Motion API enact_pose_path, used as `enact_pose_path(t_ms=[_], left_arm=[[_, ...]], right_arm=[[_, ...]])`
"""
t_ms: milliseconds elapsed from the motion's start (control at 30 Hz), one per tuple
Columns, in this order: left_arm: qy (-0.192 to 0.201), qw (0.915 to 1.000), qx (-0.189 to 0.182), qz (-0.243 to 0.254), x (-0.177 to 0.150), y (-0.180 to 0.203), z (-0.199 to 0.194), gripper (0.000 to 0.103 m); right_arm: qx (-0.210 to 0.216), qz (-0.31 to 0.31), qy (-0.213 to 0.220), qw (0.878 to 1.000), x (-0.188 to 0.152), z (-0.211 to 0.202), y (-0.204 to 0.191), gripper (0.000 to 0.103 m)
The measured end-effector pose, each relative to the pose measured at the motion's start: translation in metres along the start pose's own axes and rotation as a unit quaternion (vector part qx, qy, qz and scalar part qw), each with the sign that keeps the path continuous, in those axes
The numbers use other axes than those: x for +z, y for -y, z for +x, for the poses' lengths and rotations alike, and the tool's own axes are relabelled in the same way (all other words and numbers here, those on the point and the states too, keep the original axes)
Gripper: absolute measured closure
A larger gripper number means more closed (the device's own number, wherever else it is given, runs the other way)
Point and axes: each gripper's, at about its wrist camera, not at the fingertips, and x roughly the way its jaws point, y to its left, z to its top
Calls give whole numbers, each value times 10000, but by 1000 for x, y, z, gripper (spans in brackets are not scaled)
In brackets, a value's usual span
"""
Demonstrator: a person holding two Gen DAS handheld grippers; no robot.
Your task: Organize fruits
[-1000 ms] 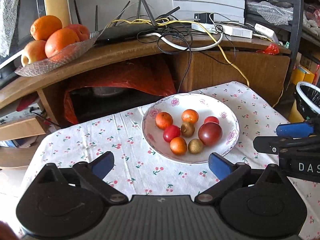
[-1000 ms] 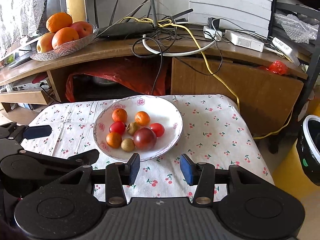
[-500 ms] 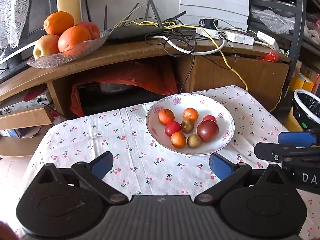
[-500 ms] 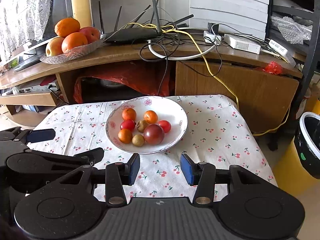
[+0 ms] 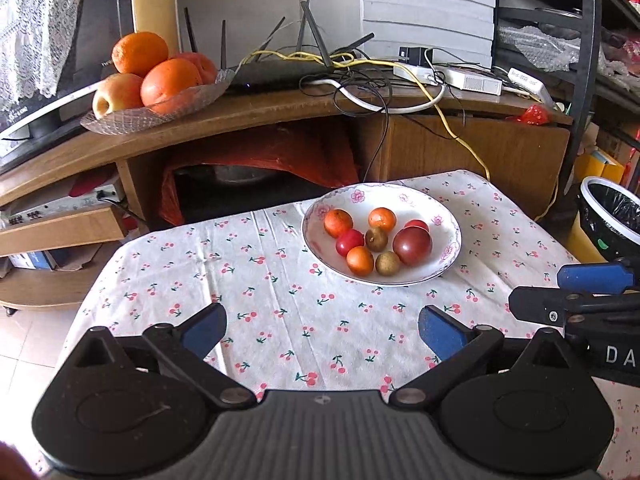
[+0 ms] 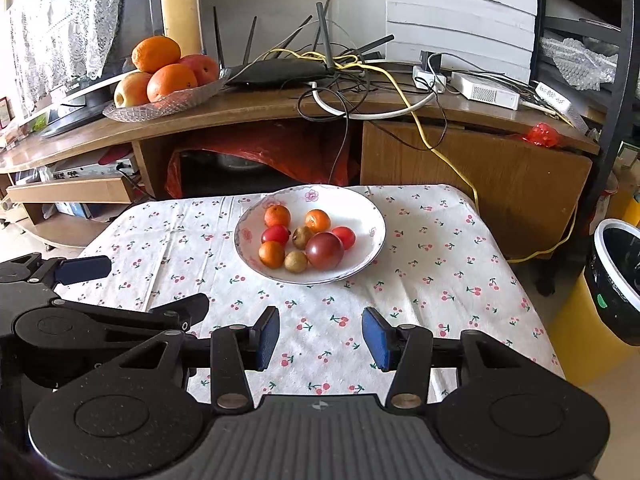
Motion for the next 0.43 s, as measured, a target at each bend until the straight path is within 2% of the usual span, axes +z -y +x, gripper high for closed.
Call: enact_pose_path(t_ms=[433], left_arm=[[172, 9997, 132, 121, -7, 0, -19, 0]], right_arm=[[41, -16, 70, 10000, -4, -12, -4, 58]])
